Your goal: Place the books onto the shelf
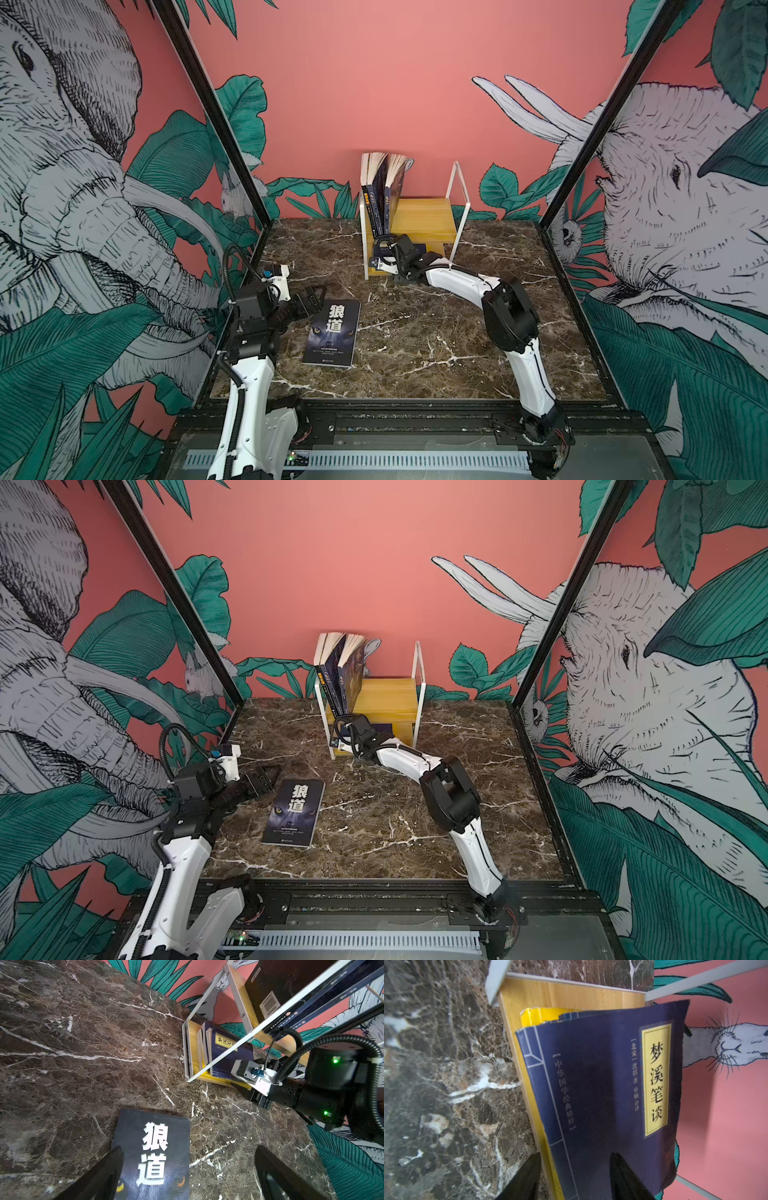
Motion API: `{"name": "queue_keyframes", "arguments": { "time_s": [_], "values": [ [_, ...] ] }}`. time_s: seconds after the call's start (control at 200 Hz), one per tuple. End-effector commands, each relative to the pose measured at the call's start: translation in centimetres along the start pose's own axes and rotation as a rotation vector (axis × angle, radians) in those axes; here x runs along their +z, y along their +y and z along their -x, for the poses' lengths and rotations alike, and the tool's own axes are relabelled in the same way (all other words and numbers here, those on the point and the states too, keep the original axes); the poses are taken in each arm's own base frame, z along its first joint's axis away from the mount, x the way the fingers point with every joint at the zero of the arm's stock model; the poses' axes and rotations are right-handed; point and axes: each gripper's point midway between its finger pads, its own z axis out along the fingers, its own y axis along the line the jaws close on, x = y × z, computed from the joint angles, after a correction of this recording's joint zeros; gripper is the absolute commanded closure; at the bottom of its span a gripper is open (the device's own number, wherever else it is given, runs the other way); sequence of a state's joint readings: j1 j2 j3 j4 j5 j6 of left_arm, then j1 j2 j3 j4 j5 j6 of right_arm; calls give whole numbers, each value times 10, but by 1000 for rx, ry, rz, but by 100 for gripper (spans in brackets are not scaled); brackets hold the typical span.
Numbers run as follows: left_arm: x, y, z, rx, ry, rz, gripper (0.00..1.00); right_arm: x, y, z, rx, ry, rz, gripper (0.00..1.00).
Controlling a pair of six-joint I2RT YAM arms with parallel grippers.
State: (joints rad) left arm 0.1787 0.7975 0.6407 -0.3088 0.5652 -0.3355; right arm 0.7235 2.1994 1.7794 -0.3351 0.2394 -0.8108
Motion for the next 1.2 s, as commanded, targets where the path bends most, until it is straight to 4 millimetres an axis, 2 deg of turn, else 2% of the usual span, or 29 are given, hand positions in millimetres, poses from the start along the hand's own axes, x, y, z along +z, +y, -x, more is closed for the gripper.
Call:
{"name": "queue_keyframes", "arguments": {
  "time_s": [0.0,0.125,0.385,0.68,0.915,1.04,1.19],
  "values": [
    [-5,-5,7,23,-19,-11,1,1,-4,3,23,-19,8,51],
    [-4,-2,7,26,-21,0,1,2,-6,5,35,-19,2,58],
    [-4,-2,7,22,-20,1,1,2,-14,9,46,-30,-28,58],
    [-3,-2,7,11,-17,-6,1,2,-19,14,59,-49,-38,63],
    [-4,-2,8,8,-21,-8,1,-1,-18,15,55,-58,-32,62],
    [-3,4,8,11,-23,14,1,-8,-26,19,74,-74,-47,60],
    [-5,-4,13,30,-28,-16,1,-22,-31,25,78,-100,-58,57]
  ]
}}
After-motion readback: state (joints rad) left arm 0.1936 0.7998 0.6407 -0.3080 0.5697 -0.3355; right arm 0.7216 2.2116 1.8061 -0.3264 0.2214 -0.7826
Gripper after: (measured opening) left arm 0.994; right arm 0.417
